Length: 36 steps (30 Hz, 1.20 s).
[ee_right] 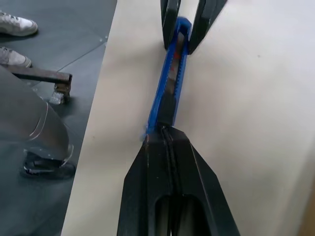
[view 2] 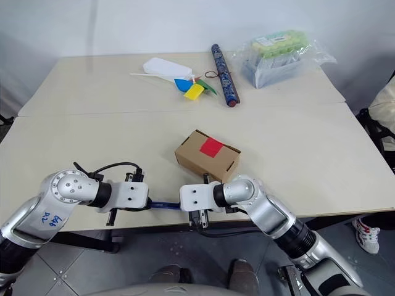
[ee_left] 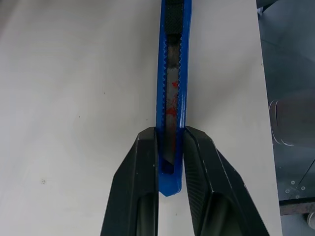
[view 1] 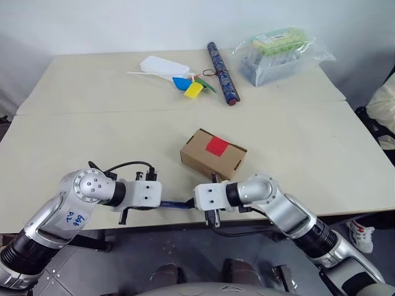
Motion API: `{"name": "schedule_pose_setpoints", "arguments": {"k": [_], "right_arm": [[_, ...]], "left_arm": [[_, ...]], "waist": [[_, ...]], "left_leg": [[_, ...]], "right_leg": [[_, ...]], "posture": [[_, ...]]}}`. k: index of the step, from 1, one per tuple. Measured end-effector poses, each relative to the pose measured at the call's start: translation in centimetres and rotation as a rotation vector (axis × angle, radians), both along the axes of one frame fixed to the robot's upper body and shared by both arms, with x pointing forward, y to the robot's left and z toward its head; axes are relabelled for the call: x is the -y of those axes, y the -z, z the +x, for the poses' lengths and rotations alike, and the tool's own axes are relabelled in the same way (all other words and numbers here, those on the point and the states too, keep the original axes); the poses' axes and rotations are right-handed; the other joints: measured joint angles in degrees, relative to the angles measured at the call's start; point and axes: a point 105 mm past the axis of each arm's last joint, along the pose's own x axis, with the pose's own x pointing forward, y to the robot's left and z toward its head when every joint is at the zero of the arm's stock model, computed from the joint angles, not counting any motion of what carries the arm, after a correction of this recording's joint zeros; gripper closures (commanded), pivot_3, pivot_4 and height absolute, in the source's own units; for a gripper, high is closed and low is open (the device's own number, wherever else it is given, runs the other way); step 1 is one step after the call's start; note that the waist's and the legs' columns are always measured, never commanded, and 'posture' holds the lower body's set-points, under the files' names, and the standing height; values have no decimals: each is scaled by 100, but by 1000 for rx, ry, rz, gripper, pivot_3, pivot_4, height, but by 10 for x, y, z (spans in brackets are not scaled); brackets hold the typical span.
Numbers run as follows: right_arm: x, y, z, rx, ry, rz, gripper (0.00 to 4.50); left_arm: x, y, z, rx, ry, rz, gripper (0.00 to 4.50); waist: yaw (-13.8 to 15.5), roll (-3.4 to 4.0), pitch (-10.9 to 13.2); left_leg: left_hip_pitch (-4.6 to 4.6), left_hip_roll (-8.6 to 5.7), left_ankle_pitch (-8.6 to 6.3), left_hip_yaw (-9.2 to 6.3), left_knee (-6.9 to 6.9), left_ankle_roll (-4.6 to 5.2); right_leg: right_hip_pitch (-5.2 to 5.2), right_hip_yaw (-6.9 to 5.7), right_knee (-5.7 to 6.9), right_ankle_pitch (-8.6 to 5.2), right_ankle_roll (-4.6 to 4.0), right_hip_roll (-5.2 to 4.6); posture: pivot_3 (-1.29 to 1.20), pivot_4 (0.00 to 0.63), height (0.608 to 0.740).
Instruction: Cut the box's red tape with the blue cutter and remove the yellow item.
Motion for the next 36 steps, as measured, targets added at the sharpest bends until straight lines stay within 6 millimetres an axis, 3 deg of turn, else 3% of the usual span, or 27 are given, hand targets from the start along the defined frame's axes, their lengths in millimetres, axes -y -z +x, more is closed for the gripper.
{"name": "schedule_pose_setpoints", "arguments": {"k": [16, 36], "right_arm": [[-28, 3, 8, 21, -53, 23, 4464], [-49, 3, 9, 17, -74, 46, 4464]], "left_arm": [[0, 2, 0, -8, -17, 3, 4105], [1, 2, 0, -8, -23, 1, 4105]], "waist": [[-11, 33, -21], [-5, 44, -28]], "left_leg": [[11, 5, -1, 0, 0, -3], [12, 6, -2, -1, -1, -5]], "right_leg": [[9, 0, 1, -3, -6, 6], [10, 1, 0, -4, -7, 7]], "posture": [[0, 150, 740], [0, 150, 740]]}}
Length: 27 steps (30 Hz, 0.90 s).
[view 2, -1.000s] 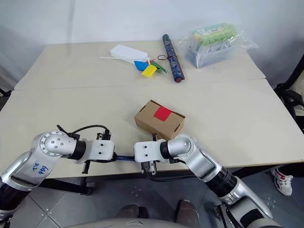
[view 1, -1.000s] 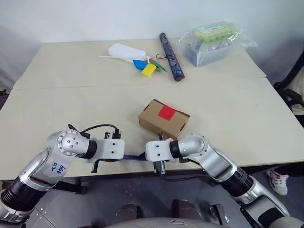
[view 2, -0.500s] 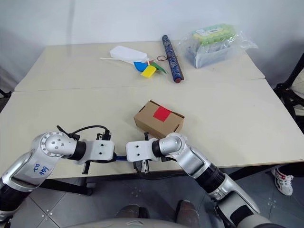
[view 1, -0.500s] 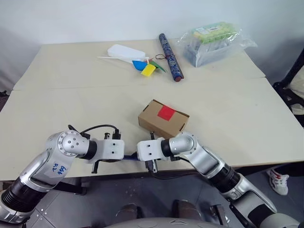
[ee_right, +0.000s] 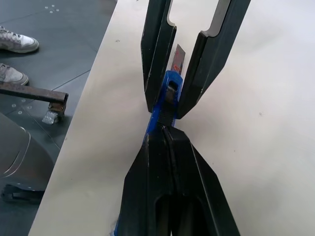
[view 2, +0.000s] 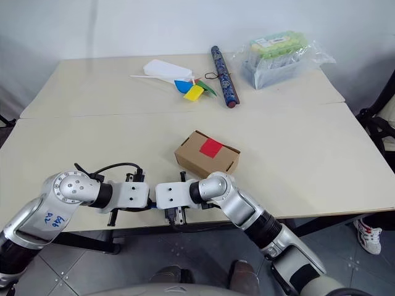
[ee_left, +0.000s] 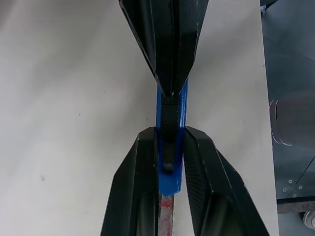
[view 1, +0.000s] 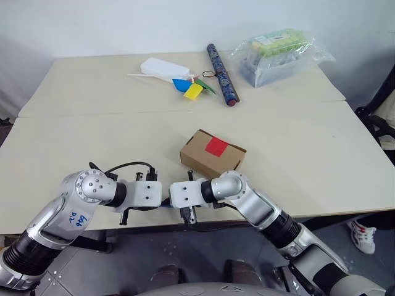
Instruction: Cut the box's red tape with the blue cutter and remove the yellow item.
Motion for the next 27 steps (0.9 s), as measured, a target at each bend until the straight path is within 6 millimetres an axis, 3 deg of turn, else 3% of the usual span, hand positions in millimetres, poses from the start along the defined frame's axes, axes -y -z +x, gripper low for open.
{"name": "schedule_pose_setpoints", "arguments": {"k": [7, 11, 14, 19, 25, 27], "right_arm": [[3, -4, 3, -3, 24, 3, 4464], [16, -31, 5, -11, 61, 70, 4464], [35, -54, 1, -31, 82, 111, 4464], [72, -76, -13, -155, 131, 159, 4464], [110, -105, -15, -246, 251, 211, 4464], [122, -125, -12, -265, 302, 229, 4307]], "left_arm": [[0, 0, 1, 5, -13, -12, 4105], [0, 0, 1, 9, -28, -30, 4105], [-1, 1, 1, 10, -52, -64, 4105], [-2, 1, 6, 39, -90, -145, 4105], [-3, -2, 22, 141, -142, -315, 4105], [-10, -12, 29, 197, -182, -388, 4105]], "waist": [[13, 2, 0], [17, 1, 0], [22, 2, 0], [40, 2, 1], [97, -20, 19], [71, -40, 39]], "left_leg": [[-3, 0, 0, -2, 0, 0], [-6, 0, 0, -6, 0, 0], [-6, 0, -1, -10, 0, 2], [-9, 0, -4, -12, 0, 6], [-23, 3, -7, -12, 0, 9], [-51, 5, -5, -8, 0, 7]], "right_leg": [[0, 0, -2, 0, 0, 0], [1, -1, -5, 0, 0, -1], [3, -1, -8, 0, 0, -1], [7, -3, -21, 0, 0, -6], [-2, -6, -32, 2, -4, -12], [-40, -7, -27, 10, -15, -16]], "posture": [[0, 150, 740], [0, 150, 740], [0, 150, 740], [0, 150, 740], [0, 150, 740], [0, 150, 740]]}}
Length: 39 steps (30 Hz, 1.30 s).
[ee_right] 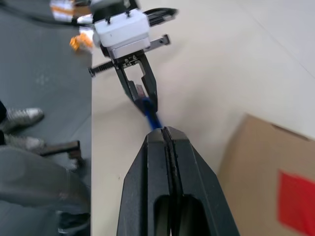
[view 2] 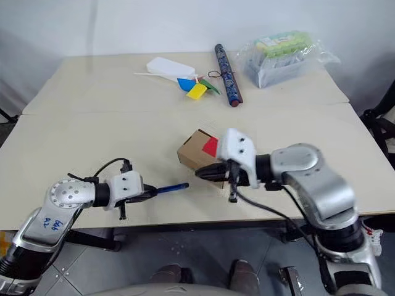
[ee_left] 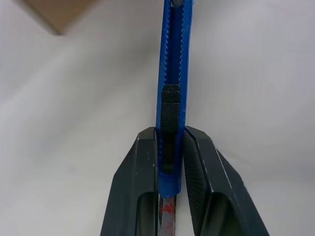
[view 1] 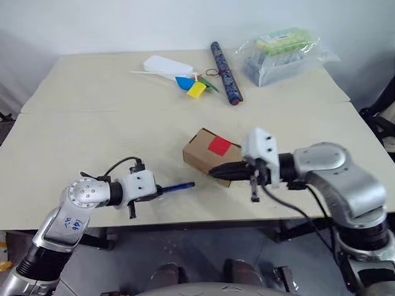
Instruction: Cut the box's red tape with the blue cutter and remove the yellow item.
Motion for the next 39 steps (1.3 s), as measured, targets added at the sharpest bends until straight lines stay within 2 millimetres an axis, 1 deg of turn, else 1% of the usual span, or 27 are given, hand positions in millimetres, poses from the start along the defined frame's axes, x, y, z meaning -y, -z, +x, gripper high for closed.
{"name": "schedule_pose_setpoints", "arguments": {"k": [2, 4, 5, 8, 10, 12, 14, 16, 20, 21, 22, 24, 25, 26, 29, 32, 36, 39], "right_arm": [[7, -17, 1, -2, 35, 17, 3899], [11, -28, 3, -23, 59, 28, 3192], [14, -34, 5, -38, 79, 33, 2874], [22, -44, 13, -59, 143, 43, 2004], [23, -50, 17, -92, 167, 49, 1331], [24, -57, 22, -96, 192, 58, 672], [23, -65, 26, -93, 215, 71, 49], [21, -68, 32, -104, 246, 73, 49], [20, -67, 46, -160, 318, 65, 49], [18, -71, 53, -188, 348, 77, 49], [13, -77, 58, -214, 364, 92, 49], [-3, -90, 59, -242, 349, 110, 49], [-8, -93, 58, -256, 340, 112, 49], [-9, -95, 59, -275, 345, 121, 49], [-7, -89, 65, -367, 370, 140, 49], [-11, -85, 67, -428, 357, 151, 49], [-17, -90, 70, -458, 353, 166, 49], [-23, -89, 72, -481, 347, 174, 49]], "left_arm": [[-9, -11, 3, 45, -33, -40, 4105], [-16, -24, 4, 84, -50, -84, 4105], [-20, -33, 5, 114, -57, -115, 4105], [-32, -50, 6, 154, -84, -175, 4105], [-37, -65, 7, 183, -77, -239, 4105], [-41, -80, 7, 230, -58, -278, 4105], [-45, -89, 7, 264, -47, -282, 4105], [-47, -95, 9, 295, -25, -274, 4105], [-42, -100, 16, 360, 32, -253, 4105], [-36, -104, 23, 407, 58, -257, 4105], [-25, -110, 30, 464, 92, -271, 4105], [-2, -118, 39, 553, 158, -287, 4105], [5, -118, 42, 576, 176, -283, 4105], [7, -117, 45, 591, 184, -272, 4105], [10, -114, 57, 634, 168, -261, 4105], [19, -116, 65, 683, 162, -265, 4105], [22, -120, 72, 750, 140, -248, 4105], [23, -119, 75, 765, 131, -245, 4105]], "waist": [[-47, -17, 10], [-75, -20, 14], [-92, -23, 18], [-98, -24, 19], [-92, -32, 25], [-87, -33, 26], [-80, -36, 27], [-75, -37, 28], [-75, -41, 31], [-68, -41, 32], [-62, -42, 33], [-76, -48, 34], [-81, -52, 32], [-91, -52, 32], [-119, -53, 33], [-158, -54, 33], [-213, -54, 33], [-222, -54, 33]], "left_leg": [[-13, 6, -2, -1, -3, -7], [-14, 7, -6, -1, -6, -12], [-19, 8, -8, 2, -8, -13], [-35, 8, -12, 0, -11, -13], [-59, 5, -12, 0, -7, -12], [-61, 0, -12, 1, -7, -12], [-63, -6, -12, 2, -7, -12], [-64, -9, -12, 4, -6, -12], [-64, -15, -12, 11, -5, -12], [-66, -18, -9, 24, -1, -13], [-72, -19, -3, 35, 1, -13], [-73, -15, 0, 42, 2, -16], [-73, -14, -1, 39, 0, -17], [-73, -14, -3, 38, -3, -19], [-79, -15, -4, 35, -11, -20], [-83, -15, -4, 29, -11, -20], [-83, -14, -4, 23, -10, -20], [-83, -13, -3, 23, -10, -21]], "right_leg": [[-19, -16, 9, 4, -4, -1], [-27, -25, 19, 5, -3, 0], [-33, -31, 17, 5, -3, 1], [-44, -46, 14, 5, -2, 5], [-57, -53, 6, 8, 2, 7], [-58, -55, 4, 10, 7, 9], [-57, -56, 0, 11, 9, 14], [-57, -56, -1, 12, 10, 16], [-57, -57, 0, 12, 10, 20], [-57, -57, 0, 12, 10, 20], [-57, -59, -1, 13, 11, 20], [-56, -65, 2, 14, 11, 25], [-56, -71, 4, 14, 11, 28], [-57, -77, 5, 14, 11, 28], [-58, -94, -1, 14, 11, 28], [-58, -105, -2, 14, 12, 28], [-57, -112, -1, 14, 12, 27], [-57, -114, 0, 14, 12, 27]], "posture": [[0, 150, 740], [0, 150, 740], [0, 150, 740], [0, 150, 740], [0, 150, 740], [0, 150, 740], [0, 150, 740], [0, 150, 740], [0, 150, 740], [0, 150, 740], [0, 150, 740], [0, 150, 740], [0, 150, 740], [0, 150, 740], [0, 150, 740], [0, 150, 740], [0, 150, 740], [0, 150, 740]]}}
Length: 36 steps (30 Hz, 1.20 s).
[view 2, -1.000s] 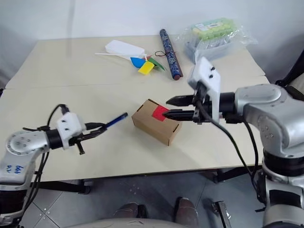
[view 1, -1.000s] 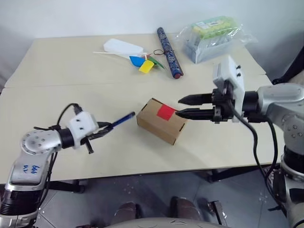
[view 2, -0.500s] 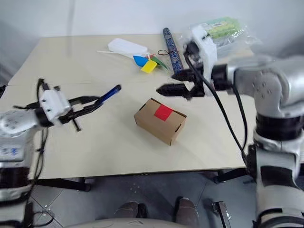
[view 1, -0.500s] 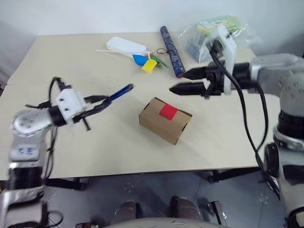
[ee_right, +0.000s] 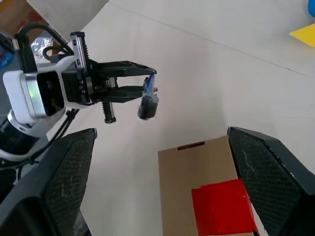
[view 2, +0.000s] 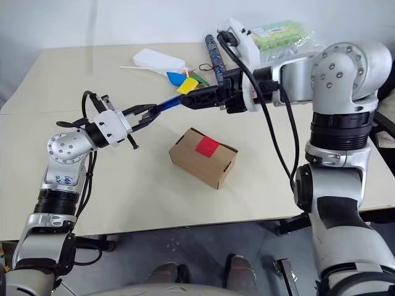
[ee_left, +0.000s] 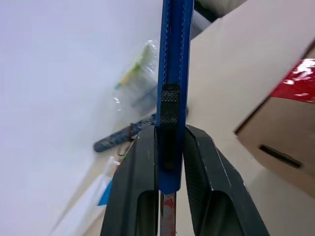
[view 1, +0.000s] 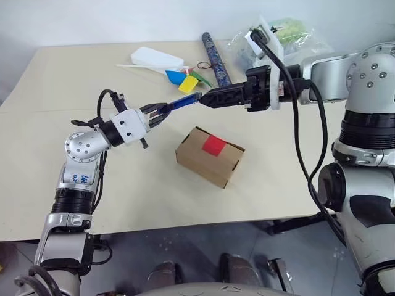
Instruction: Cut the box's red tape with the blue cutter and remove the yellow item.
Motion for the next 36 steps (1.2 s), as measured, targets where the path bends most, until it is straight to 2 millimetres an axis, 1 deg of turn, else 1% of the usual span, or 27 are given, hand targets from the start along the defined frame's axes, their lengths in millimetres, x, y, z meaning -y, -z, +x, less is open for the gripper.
{"name": "schedule_pose_setpoints", "arguments": {"k": [4, 8, 13, 19, 22, 23, 25, 26, 28, 33, 34, 36], "right_arm": [[-9, 3, 2, -24, -1, 23, 49], [-20, 10, 6, -57, -2, 23, 49], [-24, 15, 15, -57, 31, 22, 49], [-25, 17, 19, -44, 51, 5, 49], [-25, 19, 21, -40, 62, -2, 537], [-24, 19, 22, -40, 66, -7, 823], [-24, 21, 22, -42, 69, -11, 1563], [-24, 21, 23, -43, 71, -14, 1861], [-24, 21, 23, -40, 72, -16, 2635], [-28, 20, 18, -35, 43, -10, 4187], [-29, 19, 18, -33, 39, -10, 4371], [-29, 19, 17, -30, 39, -11, 4360]], "left_arm": [[6, 3, -1, 15, 14, 27, 4105], [10, 8, -2, 10, 22, 43, 4105], [11, 8, -2, 15, 19, 33, 4105], [11, 7, -2, 17, 13, 25, 4105], [11, 7, -2, 16, 11, 25, 4105], [11, 7, -3, 17, 11, 26, 4105], [11, 6, -4, 20, 12, 27, 4105], [11, 6, -4, 19, 10, 27, 4105], [10, 6, -3, 14, 4, 26, 4105], [9, 7, -2, 6, -4, 22, 4105], [9, 7, -2, 5, -6, 20, 4105], [9, 6, -1, 1, -10, 18, 4105]], "waist": [[-6, 0, 0], [-8, 0, 0], [0, 0, 0], [-14, 0, 0], [-13, 0, 0], [-13, 0, 0], [-12, 0, 0], [-12, 0, 0], [-13, 0, 0], [-13, 0, 0], [-11, 0, 0], [-10, 0, 0]], "left_leg": [[0, 1, 0, -1, 0, -1], [0, 1, 0, -1, 2, -1], [-1, -1, 0, -5, 3, -1], [-1, 0, 1, -6, 3, -1], [0, 0, 1, -6, 3, -1], [0, 0, 1, -6, 3, -1], [0, 0, 1, -7, 3, -1], [0, 0, 1, -7, 3, -1], [0, 0, 1, -7, 3, -1], [0, 0, 1, -7, 3, -1], [0, 0, 1, -7, 3, -1], [0, -1, 1, -8, 3, -1]], "right_leg": [[0, -2, 1, 0, 0, 0], [0, -2, 2, 0, 0, 0], [2, -3, 3, 0, 0, -1], [2, -5, 3, 0, 0, -1], [2, -6, 4, 0, 0, -1], [2, -6, 4, 0, 0, -1], [2, -6, 5, 0, 0, -1], [2, -6, 5, 0, 0, -1], [2, -6, 5, 0, 0, -1], [2, -6, 5, 0, 0, -1], [2, -6, 5, 0, 0, -1], [2, -6, 6, 0, 0, -1]], "posture": [[0, 150, 740], [0, 150, 740], [0, 150, 740], [0, 150, 740], [0, 150, 740], [0, 150, 740], [0, 150, 740], [0, 150, 740], [0, 150, 740], [0, 150, 740], [0, 150, 740], [0, 150, 740]]}}
